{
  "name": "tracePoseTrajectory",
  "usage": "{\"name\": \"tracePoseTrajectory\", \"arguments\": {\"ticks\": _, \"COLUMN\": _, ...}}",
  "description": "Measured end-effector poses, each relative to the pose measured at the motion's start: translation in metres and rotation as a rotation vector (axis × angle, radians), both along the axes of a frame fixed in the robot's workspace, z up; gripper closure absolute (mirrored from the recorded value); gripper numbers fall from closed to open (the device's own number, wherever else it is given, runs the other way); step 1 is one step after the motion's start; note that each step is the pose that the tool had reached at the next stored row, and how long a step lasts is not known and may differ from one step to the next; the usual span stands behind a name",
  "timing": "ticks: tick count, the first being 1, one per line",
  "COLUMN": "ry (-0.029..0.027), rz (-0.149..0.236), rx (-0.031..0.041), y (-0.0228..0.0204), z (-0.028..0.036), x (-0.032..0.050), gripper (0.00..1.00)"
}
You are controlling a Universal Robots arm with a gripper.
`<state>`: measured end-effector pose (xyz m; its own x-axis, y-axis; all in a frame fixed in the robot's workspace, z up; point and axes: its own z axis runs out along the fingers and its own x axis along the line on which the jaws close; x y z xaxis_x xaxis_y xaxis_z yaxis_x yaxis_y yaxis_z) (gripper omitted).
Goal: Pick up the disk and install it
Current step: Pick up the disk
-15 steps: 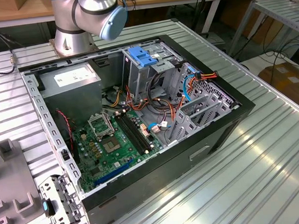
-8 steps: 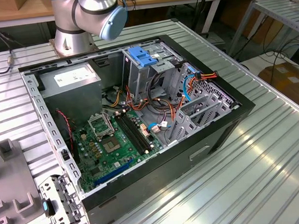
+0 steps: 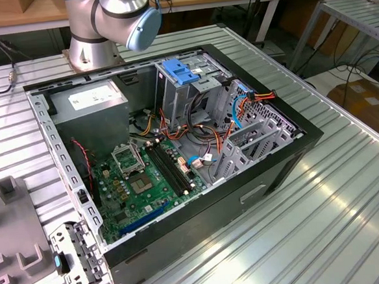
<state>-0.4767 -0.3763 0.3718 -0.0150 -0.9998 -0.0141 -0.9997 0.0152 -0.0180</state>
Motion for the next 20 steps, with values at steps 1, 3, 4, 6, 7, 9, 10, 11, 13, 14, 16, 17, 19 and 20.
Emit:
{"name": "tracePoseTrajectory", "arguments": {"ticks": 1, "ry": 0.0000, "rz": 0.000, "rx": 0.0001, "y": 0.0000, "z": 0.0000, "x": 0.0000, "gripper": 0.63}}
{"name": "tracePoseTrajectory", "arguments": {"ticks": 3, "ry": 0.0000, "rz": 0.000, "rx": 0.0000, "y": 0.0000, "z": 0.0001, "x": 0.0000, "gripper": 0.63}}
{"name": "tracePoseTrajectory", "arguments": {"ticks": 4, "ry": 0.0001, "rz": 0.000, "rx": 0.0000, "y": 0.0000, "z": 0.0003, "x": 0.0000, "gripper": 0.63}}
{"name": "tracePoseTrajectory", "arguments": {"ticks": 6, "ry": 0.0002, "rz": 0.000, "rx": -0.0001, "y": 0.0000, "z": 0.0013, "x": 0.0000, "gripper": 0.63}}
{"name": "tracePoseTrajectory", "arguments": {"ticks": 7, "ry": 0.0001, "rz": 0.000, "rx": 0.0000, "y": 0.0000, "z": 0.0023, "x": 0.0000, "gripper": 0.63}}
{"name": "tracePoseTrajectory", "arguments": {"ticks": 9, "ry": 0.0002, "rz": 0.000, "rx": -0.0001, "y": 0.0000, "z": 0.0043, "x": 0.0000, "gripper": 0.63}}
{"name": "tracePoseTrajectory", "arguments": {"ticks": 10, "ry": 0.0000, "rz": 0.000, "rx": 0.0000, "y": 0.0000, "z": 0.0057, "x": 0.0000, "gripper": 0.63}}
{"name": "tracePoseTrajectory", "arguments": {"ticks": 11, "ry": 0.0001, "rz": 0.000, "rx": 0.0000, "y": 0.0000, "z": 0.0065, "x": 0.0000, "gripper": 0.63}}
{"name": "tracePoseTrajectory", "arguments": {"ticks": 13, "ry": 0.0001, "rz": 0.000, "rx": 0.0000, "y": 0.0000, "z": 0.0094, "x": 0.0000, "gripper": 0.63}}
{"name": "tracePoseTrajectory", "arguments": {"ticks": 14, "ry": 0.0001, "rz": 0.000, "rx": 0.0001, "y": 0.0000, "z": 0.0109, "x": 0.0000, "gripper": 0.63}}
{"name": "tracePoseTrajectory", "arguments": {"ticks": 16, "ry": 0.0002, "rz": 0.000, "rx": 0.0000, "y": 0.0000, "z": 0.0133, "x": 0.0000, "gripper": 0.63}}
{"name": "tracePoseTrajectory", "arguments": {"ticks": 17, "ry": 0.0002, "rz": 0.000, "rx": 0.0000, "y": 0.0000, "z": 0.0157, "x": 0.0000, "gripper": 0.63}}
{"name": "tracePoseTrajectory", "arguments": {"ticks": 19, "ry": 0.0002, "rz": 0.000, "rx": 0.0001, "y": 0.0000, "z": 0.0193, "x": 0.0000, "gripper": 0.63}}
{"name": "tracePoseTrajectory", "arguments": {"ticks": 20, "ry": 0.0003, "rz": 0.000, "rx": 0.0000, "y": 0.0000, "z": 0.0207, "x": 0.0000, "gripper": 0.63}}
